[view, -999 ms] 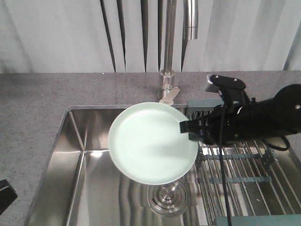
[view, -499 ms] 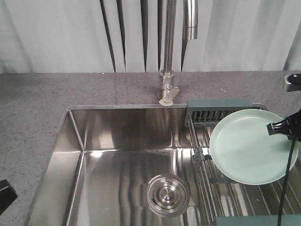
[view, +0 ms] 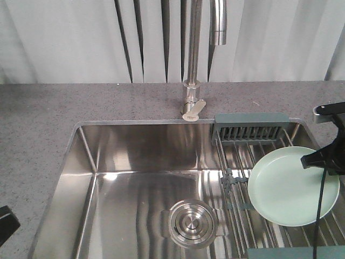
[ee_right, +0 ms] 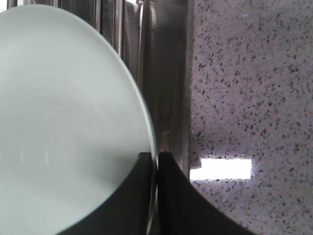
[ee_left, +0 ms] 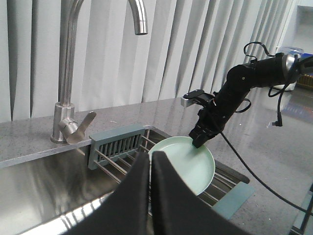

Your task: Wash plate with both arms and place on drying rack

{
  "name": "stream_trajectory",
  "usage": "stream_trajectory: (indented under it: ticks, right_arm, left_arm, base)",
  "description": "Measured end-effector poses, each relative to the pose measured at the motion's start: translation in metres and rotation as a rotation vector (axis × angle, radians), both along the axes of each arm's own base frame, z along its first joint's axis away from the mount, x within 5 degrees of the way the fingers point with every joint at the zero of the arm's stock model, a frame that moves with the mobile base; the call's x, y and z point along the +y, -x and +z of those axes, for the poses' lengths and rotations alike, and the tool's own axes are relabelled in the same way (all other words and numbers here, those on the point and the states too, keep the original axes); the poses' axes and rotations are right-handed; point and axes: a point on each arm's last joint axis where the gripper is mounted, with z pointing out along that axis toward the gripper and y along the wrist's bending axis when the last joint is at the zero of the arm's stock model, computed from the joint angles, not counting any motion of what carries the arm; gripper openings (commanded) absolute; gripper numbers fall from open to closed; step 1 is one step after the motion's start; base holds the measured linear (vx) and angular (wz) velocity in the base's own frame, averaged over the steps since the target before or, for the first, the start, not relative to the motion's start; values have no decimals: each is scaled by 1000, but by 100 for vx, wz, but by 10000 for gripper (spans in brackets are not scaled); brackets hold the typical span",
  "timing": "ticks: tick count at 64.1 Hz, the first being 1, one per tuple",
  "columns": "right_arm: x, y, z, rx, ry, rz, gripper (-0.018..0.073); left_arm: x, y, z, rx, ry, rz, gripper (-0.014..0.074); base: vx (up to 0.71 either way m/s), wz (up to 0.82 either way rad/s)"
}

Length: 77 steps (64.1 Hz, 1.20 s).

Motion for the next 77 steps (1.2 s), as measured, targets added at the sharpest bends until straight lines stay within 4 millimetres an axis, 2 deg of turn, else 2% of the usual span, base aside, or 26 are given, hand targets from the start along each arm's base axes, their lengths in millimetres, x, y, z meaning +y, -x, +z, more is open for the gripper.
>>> stream_trajectory:
  ticks: [6,18,23,30,37,41,48,52,58,60,68,77]
  right_arm:
    - [0,-1,1,-8,-1,-1,157]
    - [0,-1,1,-10,-1,-1,414]
    - [0,-1,2,-18,0,-1,490]
    - [0,2,13,-67,1,-4,514]
    - [2,10,35,-151,-2,-12,479]
    - [4,19,51,-211,-29,-23,423]
    - [15,38,81,-306,-102,18,267]
    - [26,53,97,-353,-132,104,148]
    - [51,85,118,-443,-193,272,-17]
    - [58,98,121,-468,-211,323,-15]
    - [70,146,114,-526,-268,414,-9]
    - [67,196,84,-608,-264,424,-10]
  left_arm:
    - [0,0,0,0,0,0,-6]
    - [0,0,0,0,0,0,-6]
    - [0,0,0,0,0,0,-6]
    - [0,0,0,0,0,0,-6]
    - [0,0,0,0,0,0,-6]
    - [0,0,0,0,0,0,-6]
    - [0,0,0,0,0,0,-6]
    - [0,0,0,0,0,0,-6]
    - [0,0,0,0,0,0,-6]
    - [0,0,0,0,0,0,-6]
    - [0,0,0,0,0,0,-6]
    - [0,0,0,0,0,0,-6]
  base:
    - [0,0]
    - [0,0]
    - [0,0]
    - [0,0]
    - [0,0]
    - [0,0]
    - [0,0]
    - [0,0]
    - [0,0]
    - [0,0]
    - [0,0]
    - [0,0]
